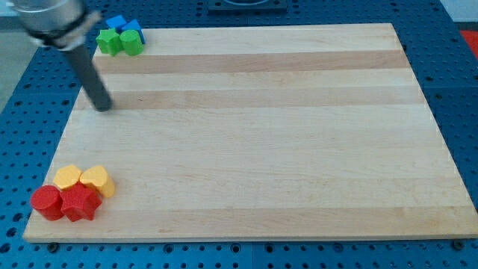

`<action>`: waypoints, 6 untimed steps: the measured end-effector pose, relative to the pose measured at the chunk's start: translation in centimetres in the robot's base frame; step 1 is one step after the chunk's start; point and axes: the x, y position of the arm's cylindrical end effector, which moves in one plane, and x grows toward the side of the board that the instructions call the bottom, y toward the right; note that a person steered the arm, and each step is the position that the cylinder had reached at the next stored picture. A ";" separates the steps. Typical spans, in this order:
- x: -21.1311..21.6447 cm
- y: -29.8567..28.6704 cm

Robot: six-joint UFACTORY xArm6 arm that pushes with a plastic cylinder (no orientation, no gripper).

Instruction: Move the arm to the top center of the board

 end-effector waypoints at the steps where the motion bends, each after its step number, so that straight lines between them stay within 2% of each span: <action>1: 0.8 6.1; 2: 1.0 1.5; 3: -1.4 -8.6; 4: -1.6 -9.0; 5: -2.2 -4.4; 6: -5.9 3.9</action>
